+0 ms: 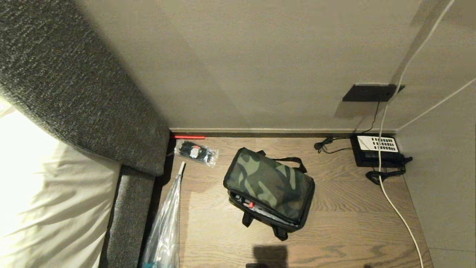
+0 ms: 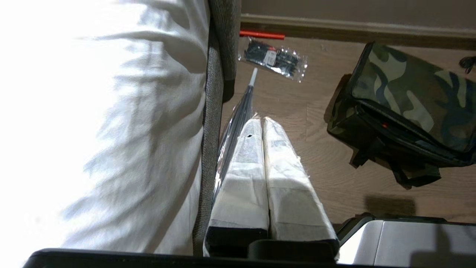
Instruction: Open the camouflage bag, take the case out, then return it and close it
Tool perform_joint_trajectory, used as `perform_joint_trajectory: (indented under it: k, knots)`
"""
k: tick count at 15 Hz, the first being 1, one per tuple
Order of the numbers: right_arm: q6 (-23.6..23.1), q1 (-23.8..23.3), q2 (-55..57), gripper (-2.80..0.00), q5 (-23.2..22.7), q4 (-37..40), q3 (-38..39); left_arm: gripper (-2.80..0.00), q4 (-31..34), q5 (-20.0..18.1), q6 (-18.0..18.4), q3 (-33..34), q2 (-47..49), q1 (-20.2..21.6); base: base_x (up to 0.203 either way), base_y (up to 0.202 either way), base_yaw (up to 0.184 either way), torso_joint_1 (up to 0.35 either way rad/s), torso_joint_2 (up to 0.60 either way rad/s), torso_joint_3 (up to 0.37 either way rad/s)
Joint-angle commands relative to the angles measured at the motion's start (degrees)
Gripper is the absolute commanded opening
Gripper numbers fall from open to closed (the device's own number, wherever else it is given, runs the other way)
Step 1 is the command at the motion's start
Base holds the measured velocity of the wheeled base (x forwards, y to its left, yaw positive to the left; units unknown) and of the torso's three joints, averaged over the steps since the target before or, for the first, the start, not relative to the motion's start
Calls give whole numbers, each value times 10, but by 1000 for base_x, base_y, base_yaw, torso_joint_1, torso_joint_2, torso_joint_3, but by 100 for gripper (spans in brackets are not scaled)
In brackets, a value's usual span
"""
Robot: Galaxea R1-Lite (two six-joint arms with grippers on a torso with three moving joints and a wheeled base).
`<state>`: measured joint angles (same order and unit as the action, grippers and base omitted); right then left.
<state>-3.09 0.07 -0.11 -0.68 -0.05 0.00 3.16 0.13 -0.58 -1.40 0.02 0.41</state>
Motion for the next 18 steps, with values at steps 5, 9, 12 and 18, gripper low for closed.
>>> perform_joint_trajectory:
  k: [5,9,12,18]
  knots:
    - [-1,0,0,-280,0,0,0,-280,0,0,-1,0,0,0,0,0,0,1,3,205]
    - [0,0,0,-280,-1,0,0,-280,0,0,-1,0,0,0,0,0,0,3,4,206]
    - [-1,0,0,-280,0,0,0,-280,-1,0,-1,0,0,0,0,0,0,4,-4,209]
    - [-1,0,0,-280,0,0,0,-280,-1,0,-1,0,0,0,0,0,0,1,1,205]
